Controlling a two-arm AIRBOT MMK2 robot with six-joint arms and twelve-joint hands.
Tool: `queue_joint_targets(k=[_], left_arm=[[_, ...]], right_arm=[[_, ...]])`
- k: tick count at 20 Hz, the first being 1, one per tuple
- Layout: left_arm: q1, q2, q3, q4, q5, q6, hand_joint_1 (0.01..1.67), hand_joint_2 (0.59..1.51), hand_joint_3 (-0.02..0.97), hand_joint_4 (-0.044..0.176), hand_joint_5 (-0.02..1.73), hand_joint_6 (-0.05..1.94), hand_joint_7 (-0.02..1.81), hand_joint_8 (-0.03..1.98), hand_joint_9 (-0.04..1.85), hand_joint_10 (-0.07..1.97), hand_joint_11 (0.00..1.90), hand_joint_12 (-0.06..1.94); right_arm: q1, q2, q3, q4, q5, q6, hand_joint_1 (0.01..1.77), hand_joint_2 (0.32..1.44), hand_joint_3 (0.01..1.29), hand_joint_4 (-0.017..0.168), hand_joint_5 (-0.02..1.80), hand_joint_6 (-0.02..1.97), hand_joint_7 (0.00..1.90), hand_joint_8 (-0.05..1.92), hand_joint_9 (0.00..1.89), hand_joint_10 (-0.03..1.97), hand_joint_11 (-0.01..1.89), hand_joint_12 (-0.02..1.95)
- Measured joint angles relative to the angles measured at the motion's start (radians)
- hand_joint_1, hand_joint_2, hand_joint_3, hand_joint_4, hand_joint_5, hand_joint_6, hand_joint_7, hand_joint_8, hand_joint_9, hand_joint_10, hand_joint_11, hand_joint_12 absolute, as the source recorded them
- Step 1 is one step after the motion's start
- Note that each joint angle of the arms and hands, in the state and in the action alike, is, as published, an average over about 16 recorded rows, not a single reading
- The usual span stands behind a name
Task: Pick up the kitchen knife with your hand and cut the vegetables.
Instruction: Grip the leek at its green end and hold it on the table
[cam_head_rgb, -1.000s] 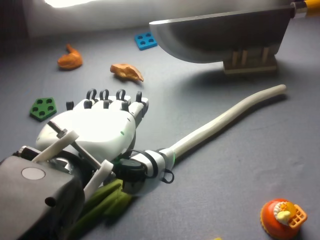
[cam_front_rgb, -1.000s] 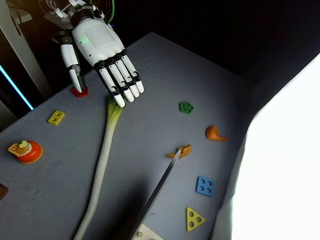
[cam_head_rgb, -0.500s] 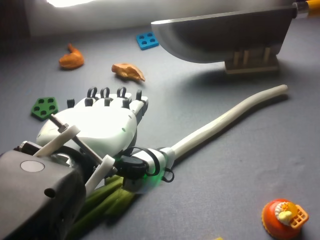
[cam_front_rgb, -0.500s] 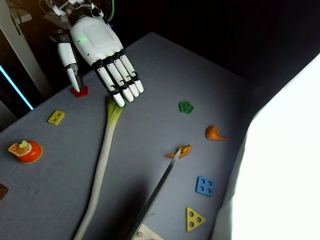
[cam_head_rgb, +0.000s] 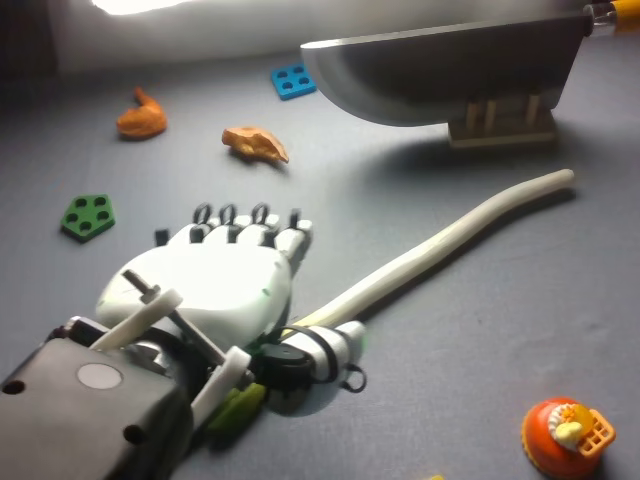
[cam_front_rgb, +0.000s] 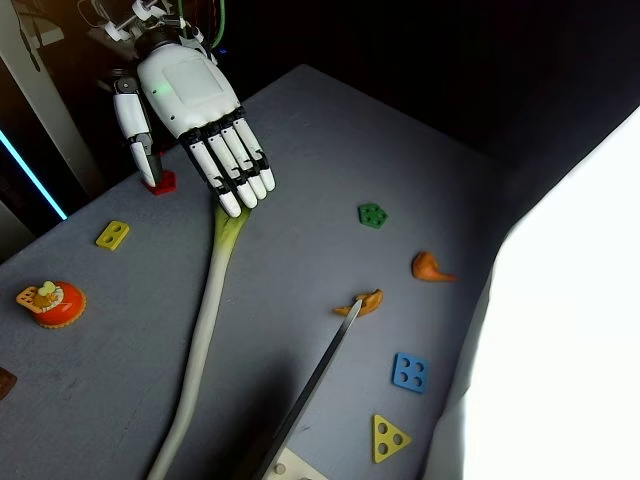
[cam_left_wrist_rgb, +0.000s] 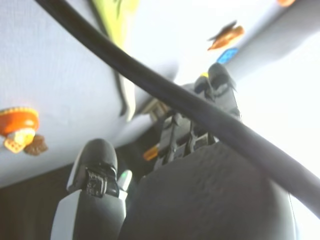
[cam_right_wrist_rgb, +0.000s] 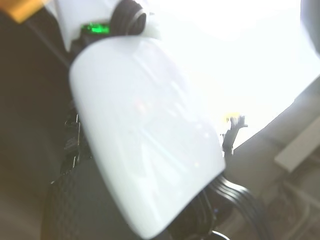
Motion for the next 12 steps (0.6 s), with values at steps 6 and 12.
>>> queue_joint_targets(k=[6, 12], left_arm=[[0.066, -0.03, 0.003, 0.044, -0.023, -0.079, 0.13, 1.36, 0.014, 0.017, 0.05, 0.0, 0.05, 0.0, 0.03, 0.01, 0.02, 0.19], [0.146, -0.067, 0.008, 0.122, -0.061, -0.172, 0.19, 1.361, 0.014, 0.014, 0.07, 0.0, 0.07, 0.0, 0.05, 0.01, 0.02, 0.25]], right_arm=[[0.007, -0.078, 0.087, -0.051, -0.035, 0.016, 1.06, 0.96, 0.02, 0.012, 0.02, 0.03, 0.01, 0.02, 0.02, 0.01, 0.02, 0.0], [0.021, -0.16, 0.179, -0.079, -0.042, 0.032, 1.06, 0.96, 0.02, 0.011, 0.02, 0.03, 0.01, 0.02, 0.02, 0.01, 0.02, 0.0]])
